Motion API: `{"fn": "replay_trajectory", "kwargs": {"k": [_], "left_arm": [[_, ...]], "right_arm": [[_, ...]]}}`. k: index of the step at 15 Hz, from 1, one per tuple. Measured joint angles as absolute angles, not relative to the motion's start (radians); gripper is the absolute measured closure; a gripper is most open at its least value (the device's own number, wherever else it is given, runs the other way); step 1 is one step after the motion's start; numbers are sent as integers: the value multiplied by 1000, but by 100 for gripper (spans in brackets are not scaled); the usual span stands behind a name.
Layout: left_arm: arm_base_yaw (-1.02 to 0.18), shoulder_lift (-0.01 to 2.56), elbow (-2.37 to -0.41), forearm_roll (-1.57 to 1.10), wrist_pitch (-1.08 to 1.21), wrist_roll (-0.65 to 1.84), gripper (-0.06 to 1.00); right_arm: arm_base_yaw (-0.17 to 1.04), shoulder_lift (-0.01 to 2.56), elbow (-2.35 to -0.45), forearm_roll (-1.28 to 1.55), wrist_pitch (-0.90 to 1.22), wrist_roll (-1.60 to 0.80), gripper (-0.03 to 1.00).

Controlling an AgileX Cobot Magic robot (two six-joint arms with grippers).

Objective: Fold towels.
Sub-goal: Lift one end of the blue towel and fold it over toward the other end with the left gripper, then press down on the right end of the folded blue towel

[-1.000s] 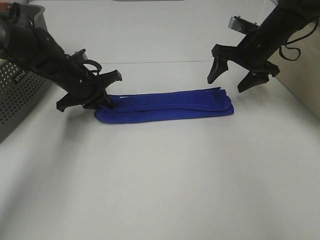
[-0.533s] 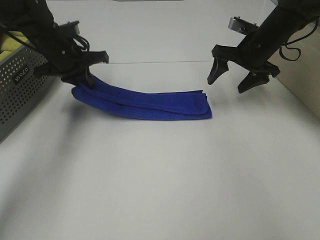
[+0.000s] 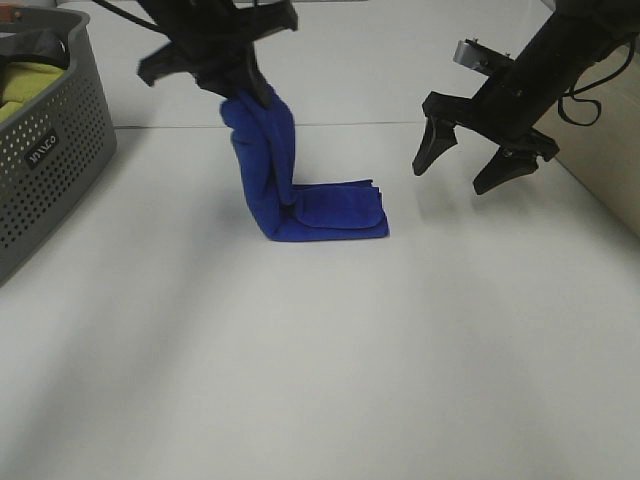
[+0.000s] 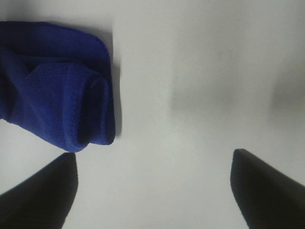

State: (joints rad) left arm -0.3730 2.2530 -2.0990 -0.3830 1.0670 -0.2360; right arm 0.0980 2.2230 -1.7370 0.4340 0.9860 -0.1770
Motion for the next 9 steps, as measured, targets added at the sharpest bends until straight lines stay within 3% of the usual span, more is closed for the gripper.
{"fn": "replay_trajectory", "kwargs": {"k": [3,5,8,9], "left_arm": [[-421,2362,-2100,-497,951,-255,86],[-435,2412,-2100,-560,893,-267,78],[-438,2430,-2100,-706,851,-228,35],[-438,2430,-2100,-772,842,-177,27]], "right_arm": [[98,2223,-1737,435,995,-177,15],[98,2223,-1737,435,1013,-176,15],[98,2223,-1737,449,1023,-176,15],[98,2223,-1737,459,1039,-176,15]]}}
